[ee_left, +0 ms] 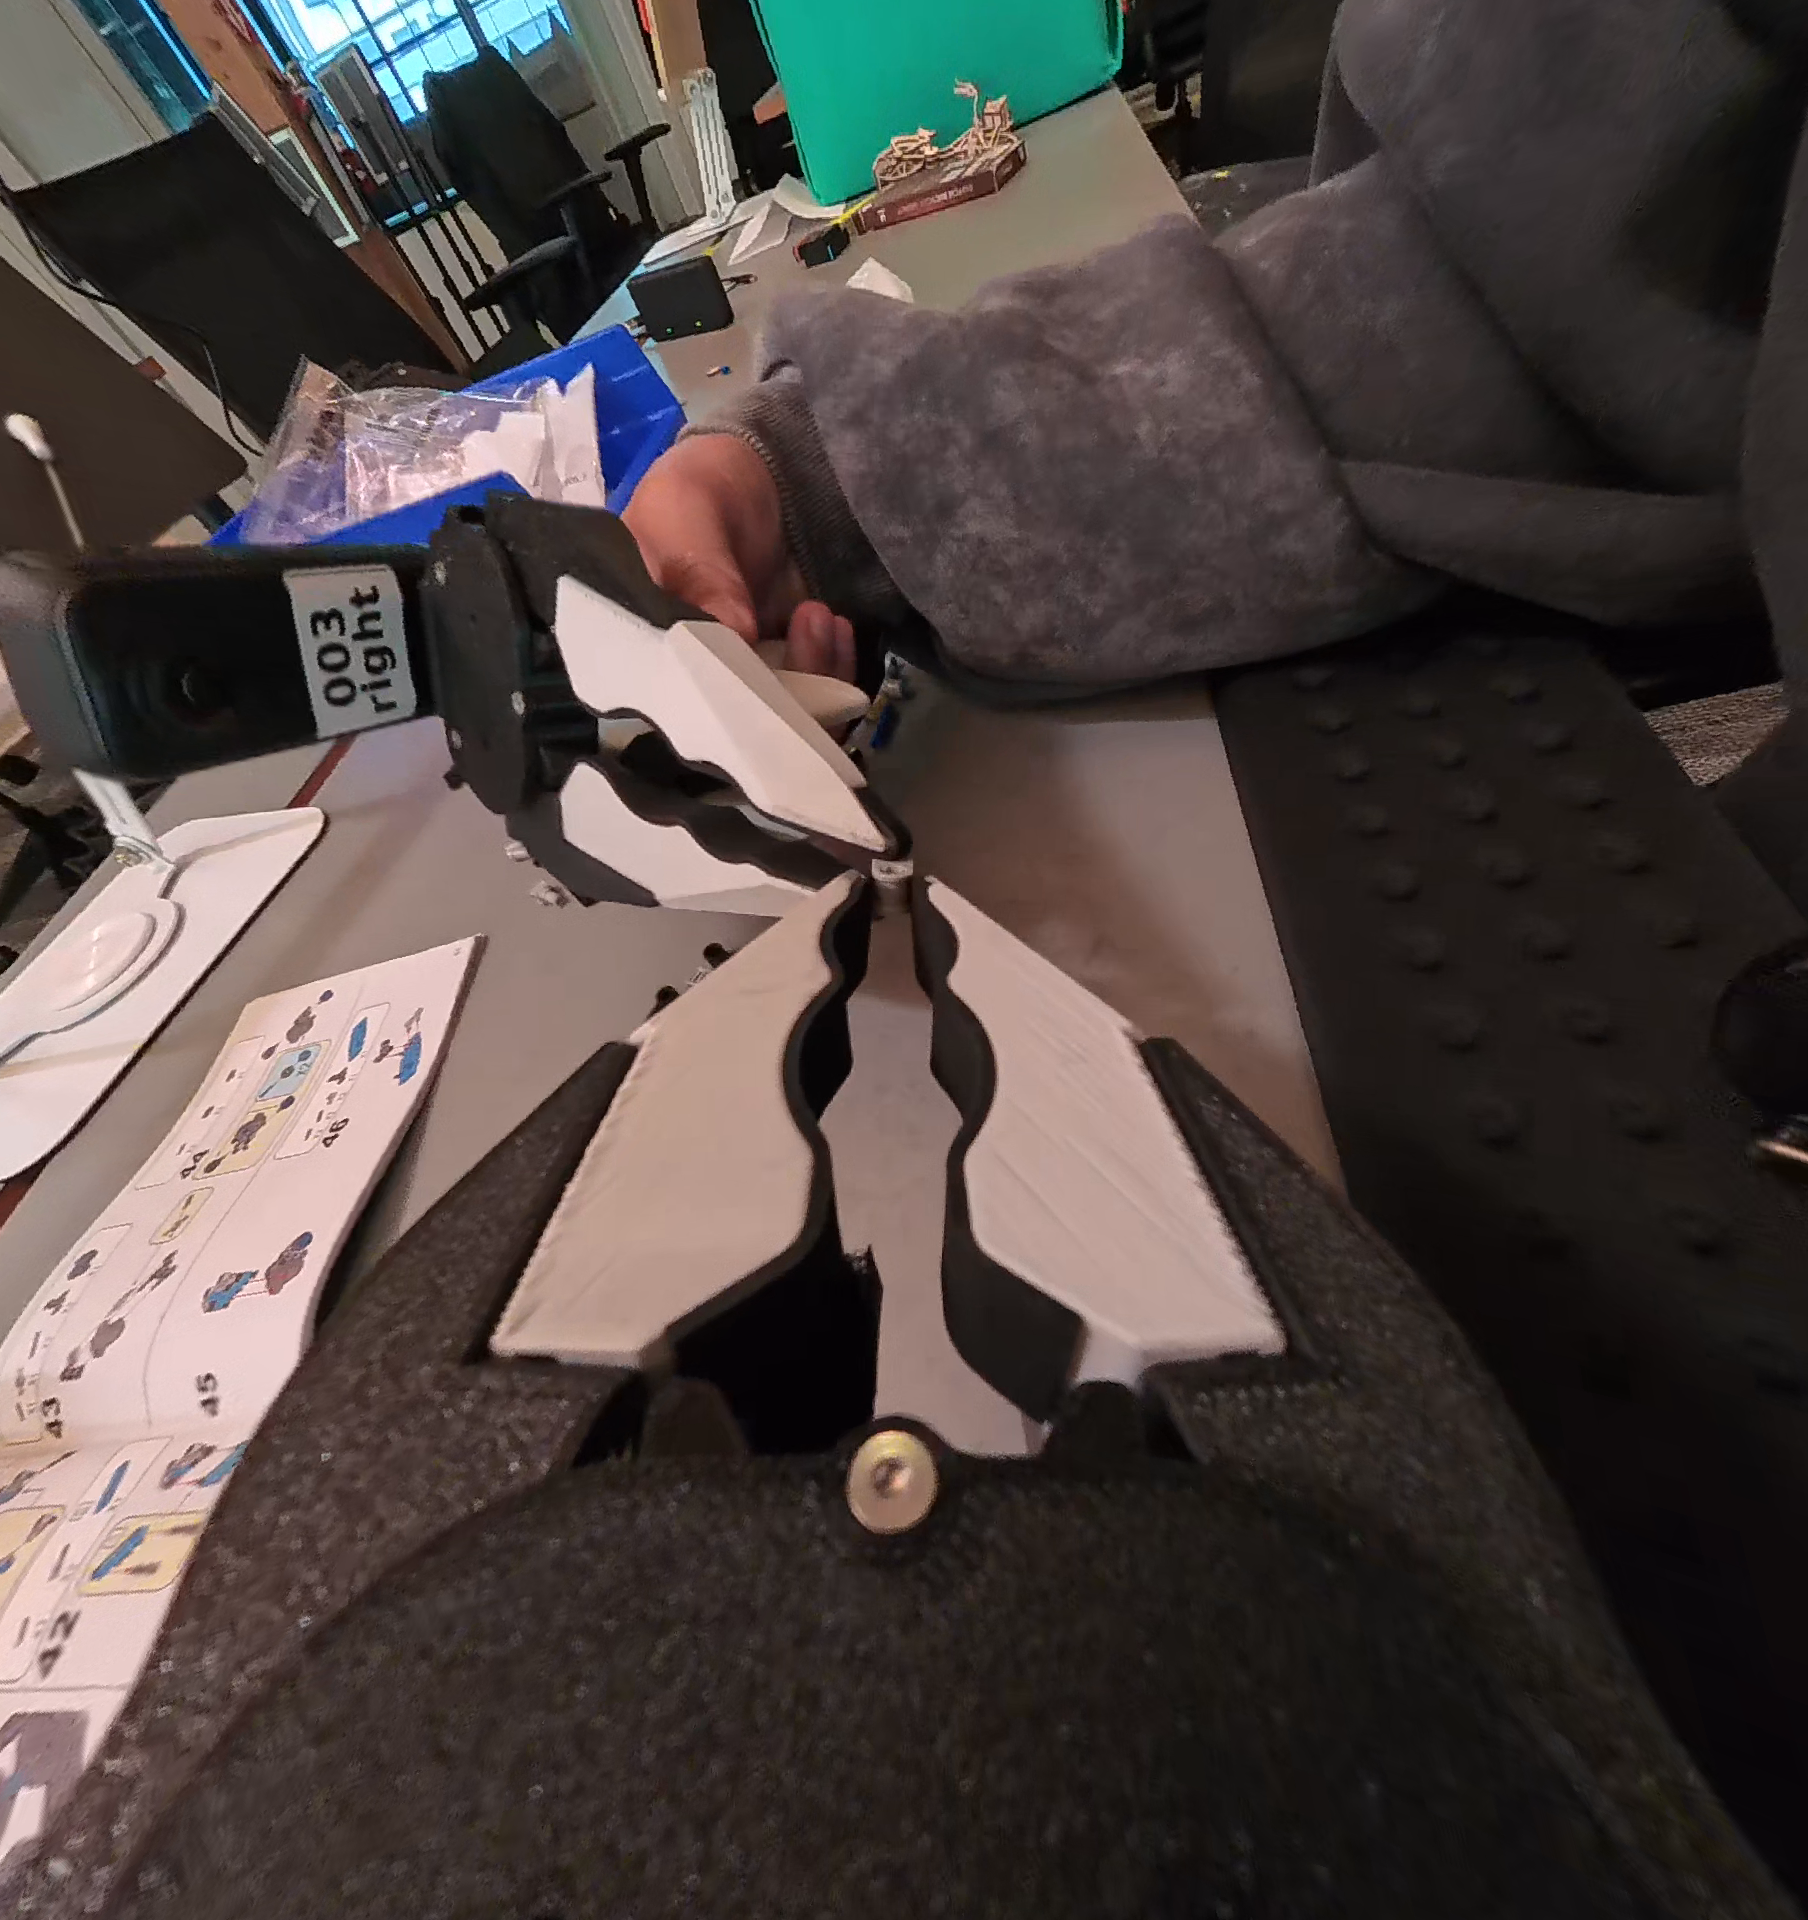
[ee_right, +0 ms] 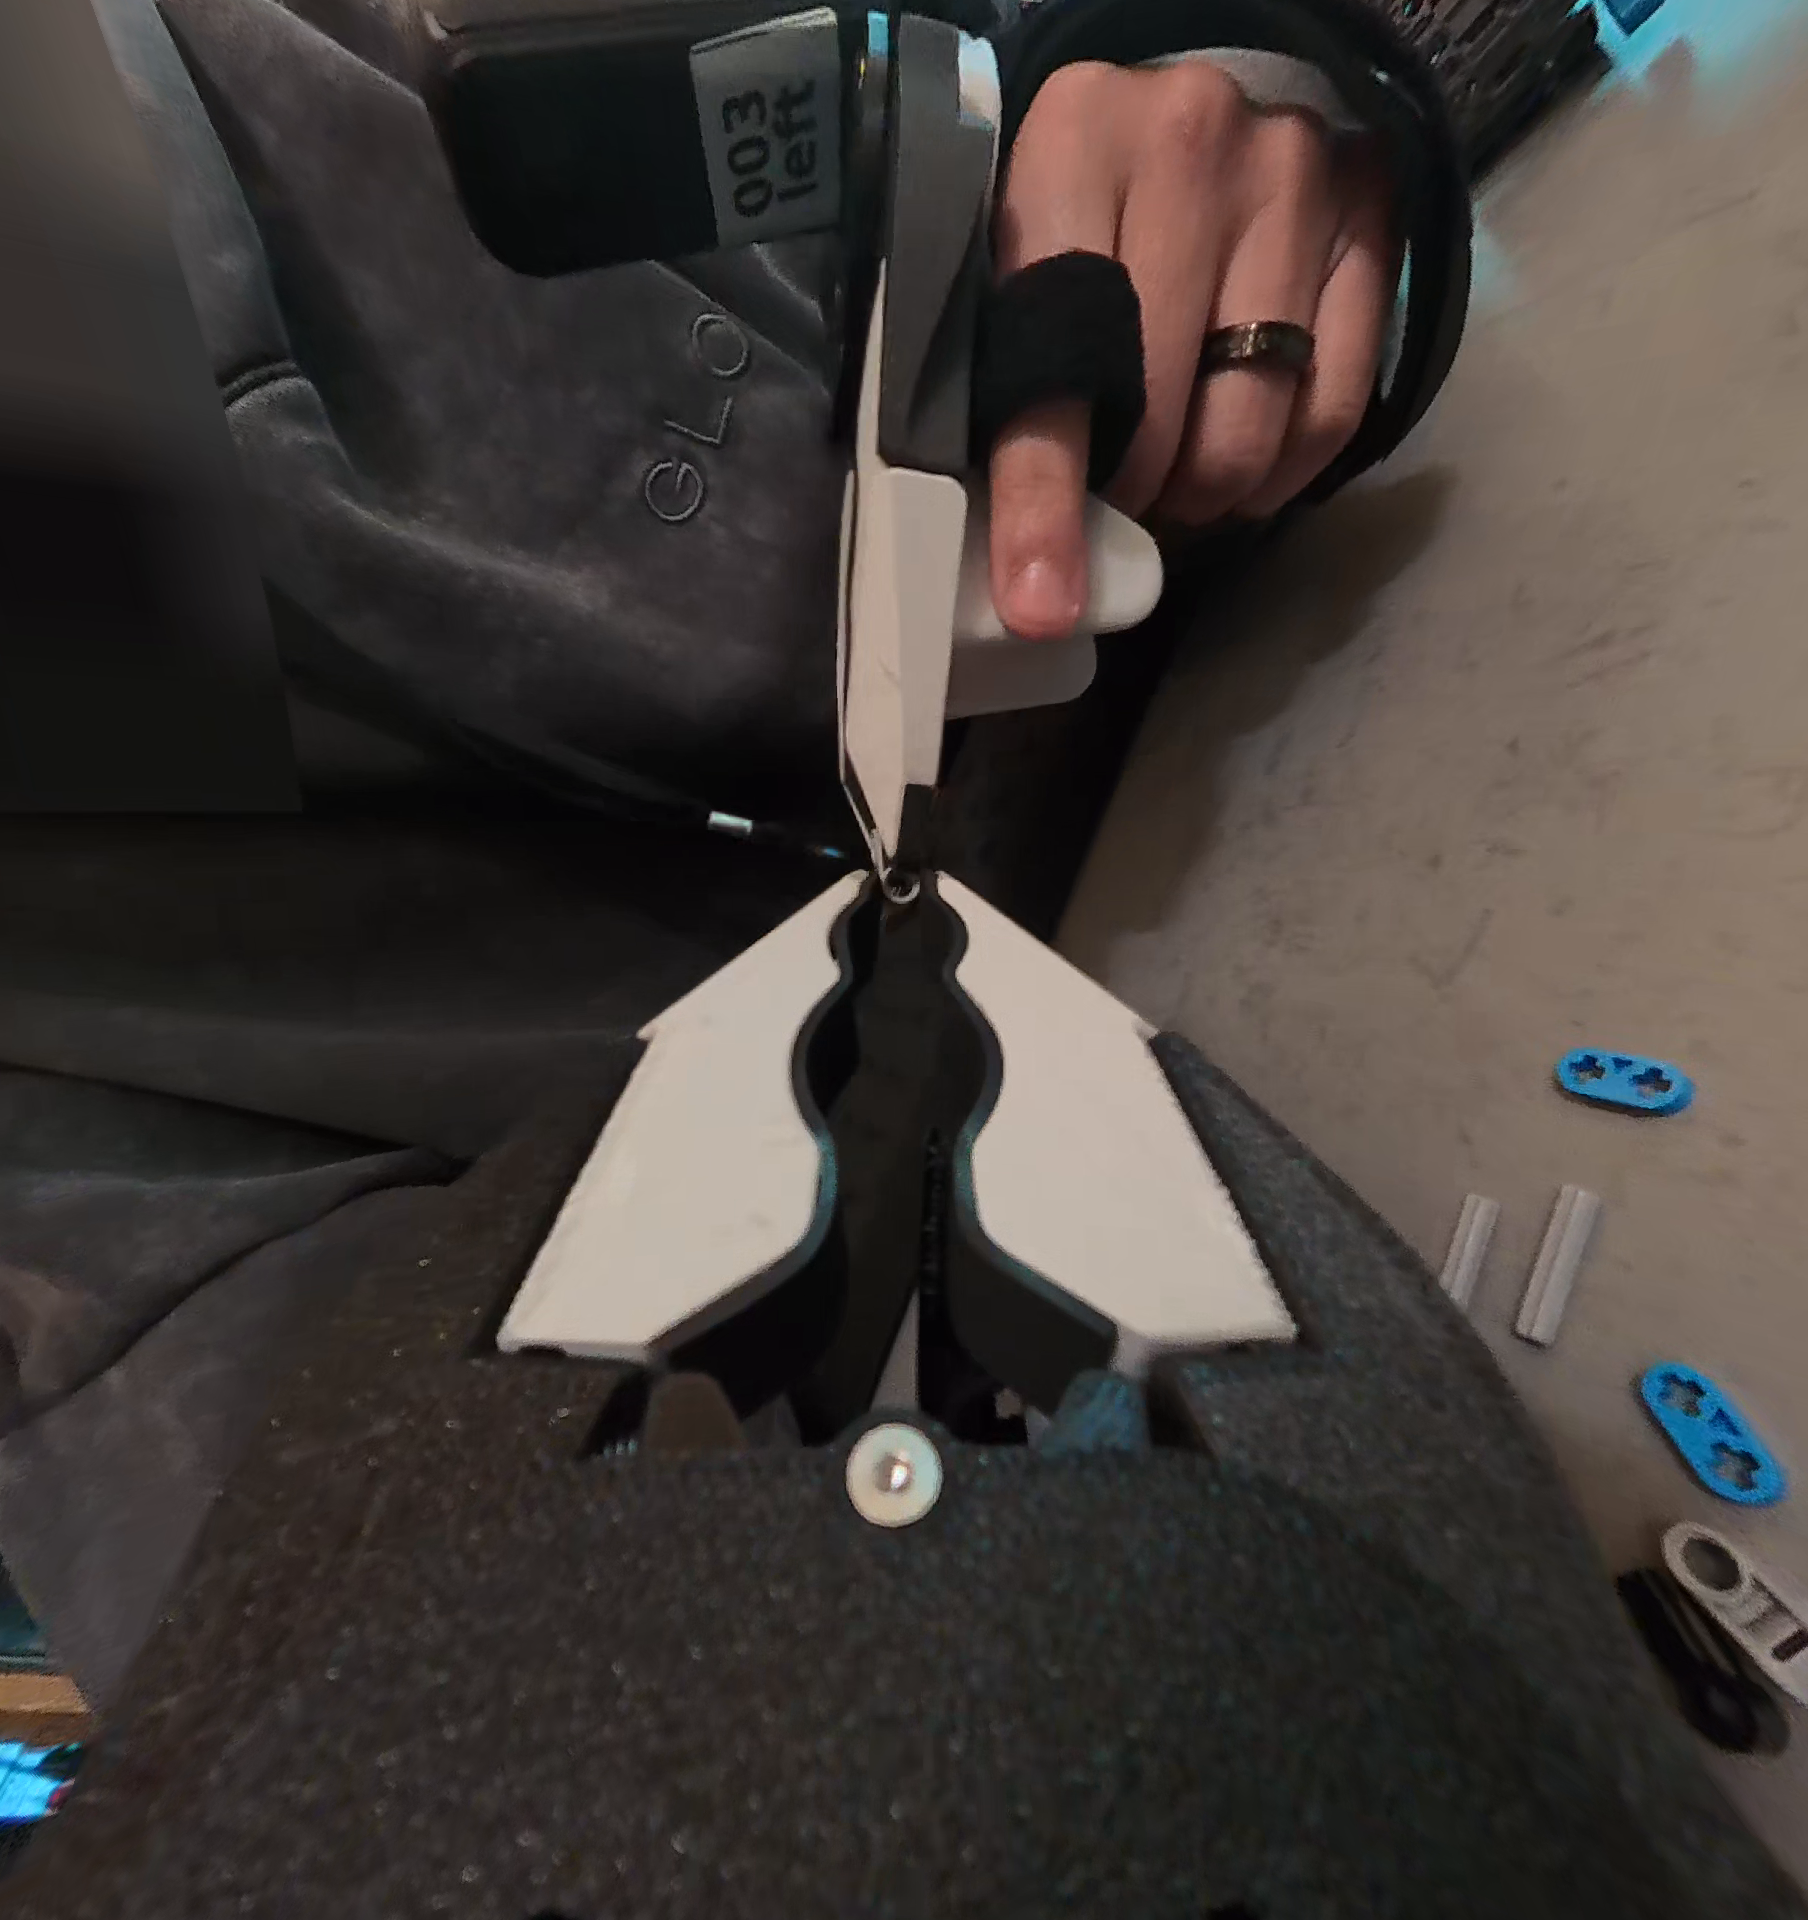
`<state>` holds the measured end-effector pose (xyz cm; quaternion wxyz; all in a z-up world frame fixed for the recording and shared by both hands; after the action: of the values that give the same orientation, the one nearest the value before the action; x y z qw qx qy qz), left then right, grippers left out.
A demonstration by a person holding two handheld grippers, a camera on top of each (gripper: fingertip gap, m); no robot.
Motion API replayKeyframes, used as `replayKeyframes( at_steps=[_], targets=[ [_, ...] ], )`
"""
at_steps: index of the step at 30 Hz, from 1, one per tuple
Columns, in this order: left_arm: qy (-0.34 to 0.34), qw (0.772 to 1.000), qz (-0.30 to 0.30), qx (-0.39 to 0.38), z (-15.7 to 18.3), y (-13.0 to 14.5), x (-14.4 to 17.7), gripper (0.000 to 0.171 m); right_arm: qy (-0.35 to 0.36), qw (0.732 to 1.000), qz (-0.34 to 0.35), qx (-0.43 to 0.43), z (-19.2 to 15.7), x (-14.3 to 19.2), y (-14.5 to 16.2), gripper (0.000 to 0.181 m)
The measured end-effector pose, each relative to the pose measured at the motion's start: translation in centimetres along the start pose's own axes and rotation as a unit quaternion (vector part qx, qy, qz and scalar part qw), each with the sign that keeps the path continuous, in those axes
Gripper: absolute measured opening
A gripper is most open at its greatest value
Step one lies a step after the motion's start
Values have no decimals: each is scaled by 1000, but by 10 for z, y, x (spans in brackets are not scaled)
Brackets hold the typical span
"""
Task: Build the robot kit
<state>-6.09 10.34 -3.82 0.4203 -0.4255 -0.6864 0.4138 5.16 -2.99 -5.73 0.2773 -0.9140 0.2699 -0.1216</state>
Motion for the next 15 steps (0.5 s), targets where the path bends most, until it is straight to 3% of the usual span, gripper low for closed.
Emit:
replayKeyframes(
  at_steps=[3, 6, 8, 10, 12, 15],
  targets=[
    [-48, 999, -14, 18, -12, 0, 4, 6, 34, 999, 35, 19, -2, 8, -8, 9],
    [-128, 990, -25, 57, -32, 6, 12, 6, 103, 986, 126, 49, -9, 35, -20, 20],
    [-180, 979, -8, 95, -45, 8, 20, 6, 187, 957, 205, 84, -16, 62, -27, 17],
    [-210, 969, 10, 131, -54, 10, 26, 6, 308, 905, 267, 125, -25, 87, -30, 17],
    [-236, 960, 4, 154, -60, 15, 30, 6, 408, 863, 249, 162, -38, 94, -29, 18],
    [-251, 950, -9, 185, -66, 23, 32, 6, 502, 830, 155, 186, -53, 80, -28, 20]
  ],
)
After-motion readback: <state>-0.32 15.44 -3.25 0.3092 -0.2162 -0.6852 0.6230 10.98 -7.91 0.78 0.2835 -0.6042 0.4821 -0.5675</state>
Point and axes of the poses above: each gripper's, where its closed fingertips meet, x back along the fingers, y out of its underside, z = x × y across the jaws, the point moved 10 cm from there along x, back along the fingers, and after that the axes turned 5 degrees about z, right-handed, at the moved point
